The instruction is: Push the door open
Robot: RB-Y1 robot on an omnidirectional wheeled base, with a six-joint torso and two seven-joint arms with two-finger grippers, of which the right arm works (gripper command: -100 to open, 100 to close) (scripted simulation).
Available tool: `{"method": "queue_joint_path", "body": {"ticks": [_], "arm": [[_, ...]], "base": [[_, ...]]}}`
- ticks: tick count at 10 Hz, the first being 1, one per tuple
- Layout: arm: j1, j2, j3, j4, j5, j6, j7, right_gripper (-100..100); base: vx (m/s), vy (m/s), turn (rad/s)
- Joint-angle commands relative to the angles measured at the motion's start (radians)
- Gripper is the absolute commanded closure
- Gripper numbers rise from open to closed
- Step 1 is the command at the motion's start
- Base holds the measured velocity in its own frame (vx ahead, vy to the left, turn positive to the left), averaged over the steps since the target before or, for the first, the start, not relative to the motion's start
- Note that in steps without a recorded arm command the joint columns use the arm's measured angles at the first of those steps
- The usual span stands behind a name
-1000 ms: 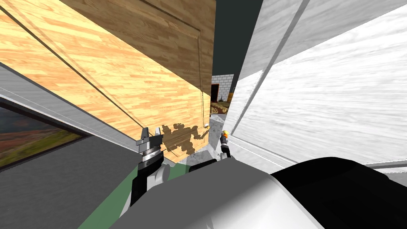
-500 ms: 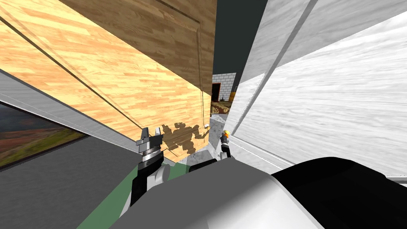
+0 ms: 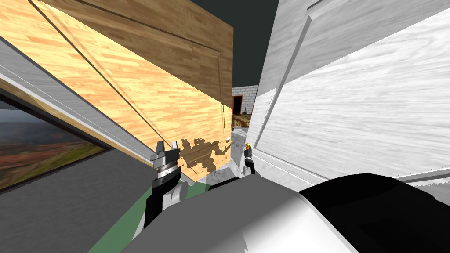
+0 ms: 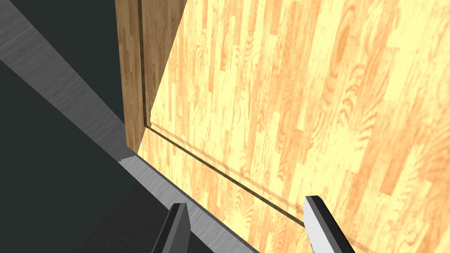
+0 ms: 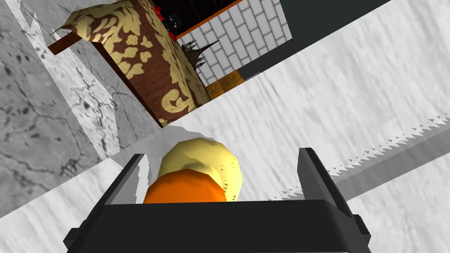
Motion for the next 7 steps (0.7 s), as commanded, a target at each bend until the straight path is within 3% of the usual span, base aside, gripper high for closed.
{"method": "queue_joint_path", "body": {"ticks": [1, 2, 3, 5, 6, 7], "arm": [[0.016, 0.0, 0.0, -0.022, -0.039, 0.005, -0.05, -100], [0.016, -0.001, 0.001, -0.024, -0.066, 0.005, -0.077, -100], [0.016, -0.001, 0.001, -0.024, -0.066, 0.005, -0.09, -100], [0.015, 0.0, 0.003, -0.029, -0.124, 0.003, -0.154, -100], [0.015, 0.0, 0.003, -0.029, -0.124, 0.003, -0.167, -100], [0.014, 0.001, 0.005, -0.032, -0.155, 0.003, -0.206, -100]], "base": [[-0.044, 0.053, 0.028], [-0.037, 0.053, 0.02], [-0.022, 0.036, 0.005], [-0.025, 0.041, 0.027], [-0.025, 0.035, 0.008], [-0.026, 0.045, 0.024]]}}
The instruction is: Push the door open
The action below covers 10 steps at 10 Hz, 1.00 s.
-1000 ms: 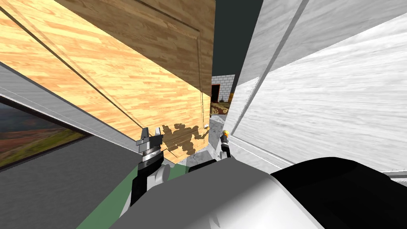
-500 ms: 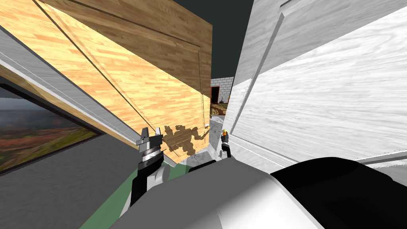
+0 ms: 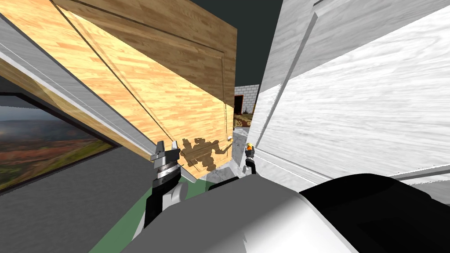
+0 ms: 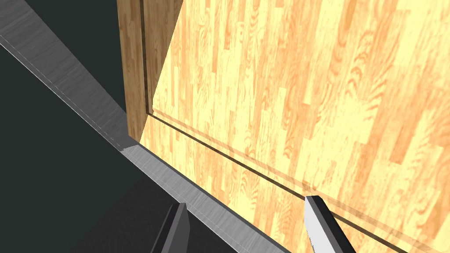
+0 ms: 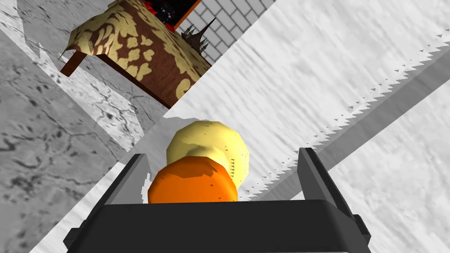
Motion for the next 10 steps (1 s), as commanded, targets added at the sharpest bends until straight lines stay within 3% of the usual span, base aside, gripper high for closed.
{"method": "queue_joint_path", "body": {"ticks": [1, 3, 6, 8, 9, 10], "arm": [[-0.002, -0.001, 0.0, 0.007, -0.016, -0.005, -0.028, -100], [-0.003, 0.002, 0.003, 0.001, -0.08, -0.006, -0.093, -100], [-0.004, 0.004, 0.004, -0.002, -0.112, -0.007, -0.153, -100], [-0.006, 0.009, 0.007, -0.007, -0.177, -0.008, -0.22, -100], [-0.006, 0.009, 0.007, -0.007, -0.177, -0.008, -0.236, -100], [-0.006, 0.012, 0.008, -0.01, -0.208, -0.009, -0.27, -100]], "base": [[-0.019, 0.033, 0.002], [-0.031, 0.049, 0.04], [-0.023, 0.043, 0.013], [-0.031, 0.047, 0.035], [-0.022, 0.047, 0.01], [-0.025, 0.05, 0.024]]}}
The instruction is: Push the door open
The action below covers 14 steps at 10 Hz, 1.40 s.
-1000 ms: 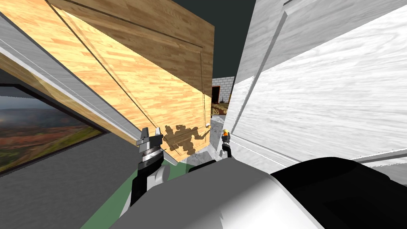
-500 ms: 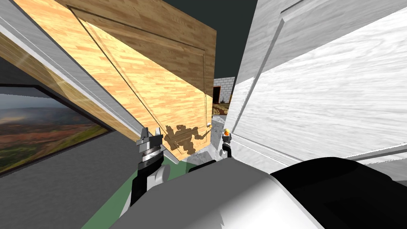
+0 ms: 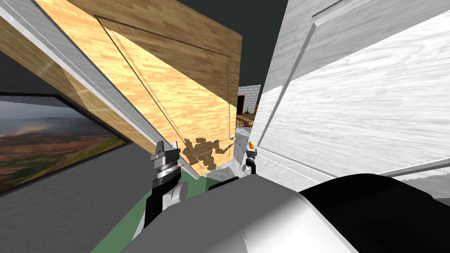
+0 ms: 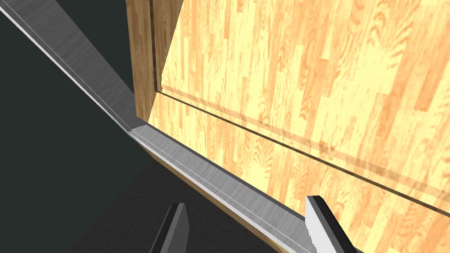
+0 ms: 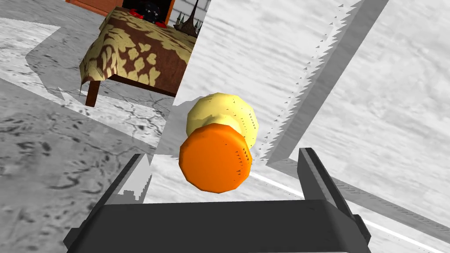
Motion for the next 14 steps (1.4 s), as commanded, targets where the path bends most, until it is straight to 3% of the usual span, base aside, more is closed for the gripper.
{"method": "queue_joint_path", "body": {"ticks": [1, 3, 4, 7, 8, 12, 13, 14], "arm": [[0.001, 0.002, 0.001, -0.003, -0.016, 0.0, -0.03, -100], [0.0, 0.009, 0.003, -0.008, -0.075, -0.001, -0.097, -100], [0.0, 0.009, 0.003, -0.008, -0.075, -0.001, -0.108, -100], [-0.002, 0.021, 0.006, -0.015, -0.15, -0.003, -0.204, -100], [-0.002, 0.021, 0.006, -0.015, -0.15, -0.003, -0.21, -100], [-0.003, 0.033, 0.009, -0.021, -0.213, -0.004, -0.298, -100], [-0.005, 0.032, 0.009, -0.018, -0.205, -0.005, -0.285, -100], [-0.003, 0.001, 0.006, -0.015, -0.209, -0.006, -0.294, -100]], "base": [[-0.018, 0.04, 0.012], [-0.026, 0.047, 0.033], [-0.023, 0.039, 0.009], [-0.026, 0.051, 0.03], [-0.018, 0.035, 0.005], [-0.016, 0.033, 0.017], [-0.004, 0.014, 0.001], [0.059, -0.074, 0.034]]}}
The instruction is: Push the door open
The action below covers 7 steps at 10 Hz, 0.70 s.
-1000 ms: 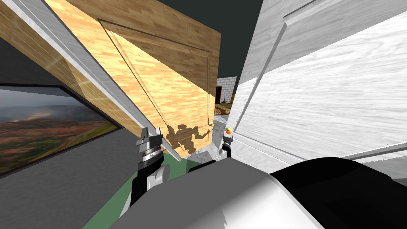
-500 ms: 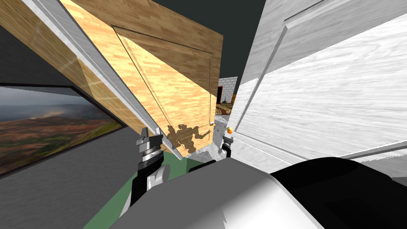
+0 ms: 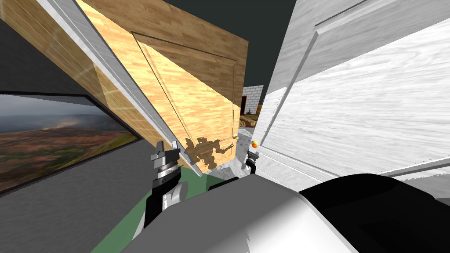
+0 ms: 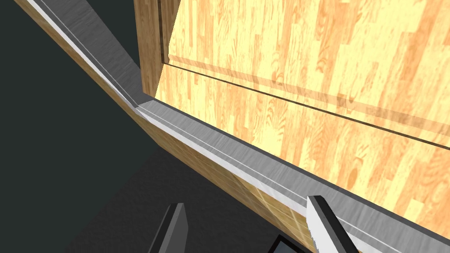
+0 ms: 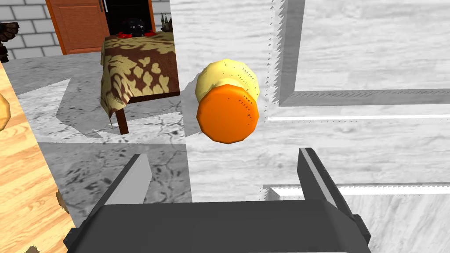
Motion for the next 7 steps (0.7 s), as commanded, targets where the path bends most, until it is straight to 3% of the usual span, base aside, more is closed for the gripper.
{"method": "queue_joint_path", "body": {"ticks": [1, 3, 5, 6, 7], "arm": [[0.003, -0.022, -0.005, -0.007, -0.005, 0.005, -0.001, -100], [0.005, -0.03, -0.008, -0.003, -0.008, 0.004, -0.006, -100], [0.007, -0.019, -0.013, 0.001, -0.012, 0.002, -0.012, -100], [0.004, -0.023, -0.011, 0.004, -0.011, 0.001, -0.012, -100], [0.004, -0.023, -0.011, 0.004, -0.011, 0.001, -0.012, 100]], "base": [[0.09, -0.127, 0.058], [0.127, -0.168, 0.031], [0.135, -0.176, 0.046], [0.06, -0.082, 0.017], [-0.005, 0.01, 0.006]]}}
